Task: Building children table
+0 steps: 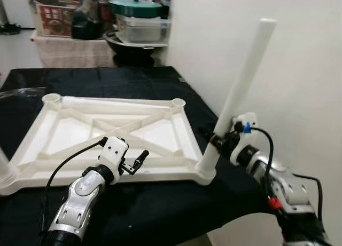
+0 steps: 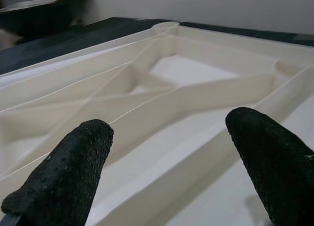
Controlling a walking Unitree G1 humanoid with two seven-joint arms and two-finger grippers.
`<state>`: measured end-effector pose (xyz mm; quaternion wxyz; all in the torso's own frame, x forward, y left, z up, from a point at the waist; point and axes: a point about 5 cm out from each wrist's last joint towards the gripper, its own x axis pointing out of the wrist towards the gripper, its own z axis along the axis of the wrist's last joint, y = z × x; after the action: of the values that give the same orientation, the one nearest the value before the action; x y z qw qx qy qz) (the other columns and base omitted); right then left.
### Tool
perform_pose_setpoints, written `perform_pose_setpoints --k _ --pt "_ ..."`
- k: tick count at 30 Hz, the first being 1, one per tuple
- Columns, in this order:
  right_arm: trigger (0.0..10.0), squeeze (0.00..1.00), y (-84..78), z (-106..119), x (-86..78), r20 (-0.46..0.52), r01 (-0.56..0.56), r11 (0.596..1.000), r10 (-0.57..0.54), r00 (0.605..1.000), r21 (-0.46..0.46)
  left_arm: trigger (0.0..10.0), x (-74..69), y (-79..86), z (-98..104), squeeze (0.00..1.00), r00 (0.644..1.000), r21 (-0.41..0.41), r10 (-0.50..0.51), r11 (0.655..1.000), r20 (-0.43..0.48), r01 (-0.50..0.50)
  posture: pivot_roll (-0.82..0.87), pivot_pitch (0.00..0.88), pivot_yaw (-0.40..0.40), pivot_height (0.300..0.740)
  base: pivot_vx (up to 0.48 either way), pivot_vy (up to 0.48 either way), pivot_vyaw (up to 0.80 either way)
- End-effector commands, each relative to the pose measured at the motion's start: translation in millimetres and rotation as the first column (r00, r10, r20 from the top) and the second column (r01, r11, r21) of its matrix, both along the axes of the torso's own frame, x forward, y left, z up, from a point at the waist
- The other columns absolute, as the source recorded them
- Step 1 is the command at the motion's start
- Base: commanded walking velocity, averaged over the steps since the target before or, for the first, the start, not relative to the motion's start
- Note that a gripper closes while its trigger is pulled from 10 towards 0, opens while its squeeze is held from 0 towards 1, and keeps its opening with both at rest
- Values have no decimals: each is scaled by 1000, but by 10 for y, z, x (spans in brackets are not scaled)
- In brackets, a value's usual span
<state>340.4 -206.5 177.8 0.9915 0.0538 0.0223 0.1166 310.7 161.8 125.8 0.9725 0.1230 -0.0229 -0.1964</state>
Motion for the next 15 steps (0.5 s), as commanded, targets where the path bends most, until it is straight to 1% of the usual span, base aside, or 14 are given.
perform_pose_setpoints --k 1,2,3,4,5,6,7,8,9,10,11,12,14,15 --pt "0 0 -558 -185 -45 -111 416 910 -413 904 3 10000 2 -12 -13 0 1000 18 -9 1000 -1 9 77 0 -142 740 0 0 0" --pt "0 0 -558 -185 -45 -111 416 910 -413 904 3 10000 2 -12 -13 0 1000 18 -9 1000 -1 9 77 0 -142 740 0 0 0" --pt "0 0 -703 -228 -81 -141 532 847 -525 839 14 10000 4 -15 -12 0 1000 18 -10 1000 -1 10 77 0 -142 740 0 0 0" --pt "0 0 -850 -283 -147 -168 649 761 -639 751 4 10000 8 -19 -12 0 1000 18 -10 1000 0 10 70 0 -140 740 0 0 0" --pt "0 0 -850 -283 -147 -168 649 761 -639 751 4 10000 8 -19 -12 0 1000 18 -10 1000 0 10 70 0 -140 740 0 0 0" --pt "0 0 -956 -357 -237 -203 751 660 -735 647 10 10000 14 -27 -12 0 1000 18 -12 1000 0 12 68 0 -139 740 0 0 0" --pt "0 0 -1009 -404 -297 -224 804 594 -783 581 9 10000 17 -33 -11 0 1000 17 -12 1000 1 12 68 0 -139 740 0 0 0" --pt "0 0 -1009 -404 -297 -224 804 594 -783 581 9 10000 17 -33 -11 0 1000 17 -12 1000 1 12 68 0 -139 740 0 0 0" --pt "0 0 -994 -458 -351 -240 841 542 -816 525 -3 10000 21 -43 -11 0 1000 16 -14 1000 2 14 65 0 -138 740 0 0 0" --pt "10000 0 -756 -529 -306 -286 792 610 -753 593 35 10000 22 -60 -13 0 1000 15 -17 1000 1 17 64 0 -134 740 0 0 0" --pt "10000 0 -756 -529 -306 -286 792 610 -753 593 35 10000 22 -60 -13 0 1000 15 -17 1000 1 17 64 0 -134 740 0 0 0" --pt "10000 0 -434 -505 -222 -262 683 725 -644 719 90 10000 24 -73 -16 0 1000 14 -21 1000 1 21 63 0 -133 740 0 0 0" --pt "10000 0 -434 -505 -222 -262 683 725 -644 719 90 10000 24 -73 -16 0 1000 14 -21 1000 1 21 63 0 -133 740 0 0 0" --pt "10000 0 -176 -450 -170 -214 571 812 -541 814 118 10000 25 -83 -17 0 1000 14 -24 1000 1 24 62 0 -131 740 0 0 0"
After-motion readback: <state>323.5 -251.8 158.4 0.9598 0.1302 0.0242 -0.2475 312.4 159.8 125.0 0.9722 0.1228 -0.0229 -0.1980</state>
